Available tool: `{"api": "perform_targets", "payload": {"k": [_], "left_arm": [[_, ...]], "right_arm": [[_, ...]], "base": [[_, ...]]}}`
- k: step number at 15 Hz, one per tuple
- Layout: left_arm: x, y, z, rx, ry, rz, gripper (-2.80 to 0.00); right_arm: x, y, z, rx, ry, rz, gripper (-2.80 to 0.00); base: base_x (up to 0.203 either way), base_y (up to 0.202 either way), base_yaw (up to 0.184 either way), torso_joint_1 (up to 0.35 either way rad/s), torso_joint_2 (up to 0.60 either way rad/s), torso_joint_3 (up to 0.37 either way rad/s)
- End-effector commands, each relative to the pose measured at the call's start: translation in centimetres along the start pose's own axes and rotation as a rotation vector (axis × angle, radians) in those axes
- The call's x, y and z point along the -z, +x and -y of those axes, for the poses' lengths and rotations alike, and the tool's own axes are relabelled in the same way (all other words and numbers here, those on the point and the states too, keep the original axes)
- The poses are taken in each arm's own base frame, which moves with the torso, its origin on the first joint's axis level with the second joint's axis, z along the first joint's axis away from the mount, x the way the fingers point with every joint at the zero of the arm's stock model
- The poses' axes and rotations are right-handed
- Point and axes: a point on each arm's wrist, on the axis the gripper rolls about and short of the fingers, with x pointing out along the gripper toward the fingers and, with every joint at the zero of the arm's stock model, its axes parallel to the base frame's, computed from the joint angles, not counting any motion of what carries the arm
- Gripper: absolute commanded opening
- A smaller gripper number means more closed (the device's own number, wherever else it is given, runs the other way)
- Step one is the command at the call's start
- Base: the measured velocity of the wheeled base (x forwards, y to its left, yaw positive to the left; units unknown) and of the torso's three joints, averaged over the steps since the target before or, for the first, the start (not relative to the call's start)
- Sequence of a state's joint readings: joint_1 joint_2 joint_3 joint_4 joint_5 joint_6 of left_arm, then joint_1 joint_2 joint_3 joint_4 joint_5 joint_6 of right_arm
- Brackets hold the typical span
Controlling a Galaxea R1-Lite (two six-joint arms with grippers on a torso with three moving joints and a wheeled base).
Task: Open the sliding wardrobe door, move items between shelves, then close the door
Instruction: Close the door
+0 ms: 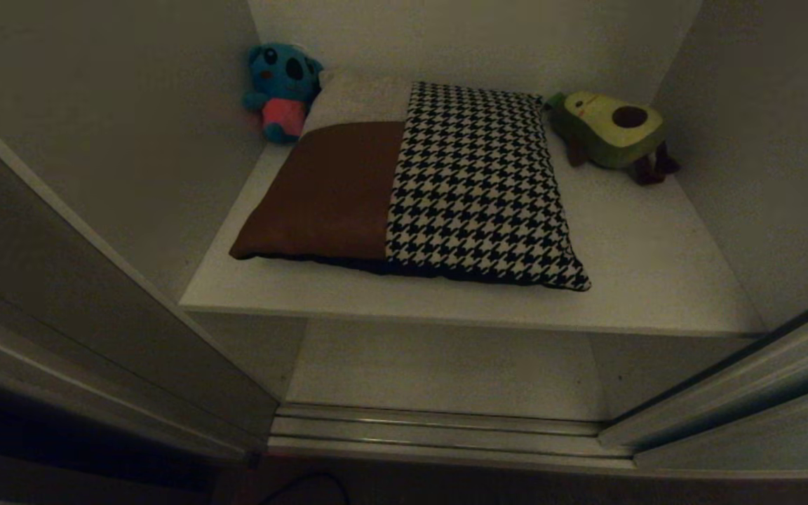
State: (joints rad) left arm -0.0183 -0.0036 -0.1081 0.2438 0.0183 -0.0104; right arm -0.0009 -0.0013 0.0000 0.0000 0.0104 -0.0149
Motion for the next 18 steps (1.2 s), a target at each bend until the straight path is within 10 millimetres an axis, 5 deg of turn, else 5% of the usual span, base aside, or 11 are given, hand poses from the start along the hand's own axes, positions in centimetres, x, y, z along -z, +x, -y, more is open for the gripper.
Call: {"api": "perform_targets", "payload": {"k": [1, 18], "left_arm": [[0.14, 0.04, 0.0, 0.0, 0.0, -0.014, -2.8], [0.15, 0.06, 0.0, 0.0, 0.0, -0.012, -2.8]], "right_arm": [[0.09, 0.02, 0.0, -0.001, 0.0, -0.003, -2.8], [0.09, 0.02, 0.0, -0.001, 0.0, -0.003, -2.8]], "base": [[0.0, 0.0, 0.0, 0.0, 0.0, 0.0], [0.0, 0.0, 0.0, 0.0, 0.0, 0.0]]}}
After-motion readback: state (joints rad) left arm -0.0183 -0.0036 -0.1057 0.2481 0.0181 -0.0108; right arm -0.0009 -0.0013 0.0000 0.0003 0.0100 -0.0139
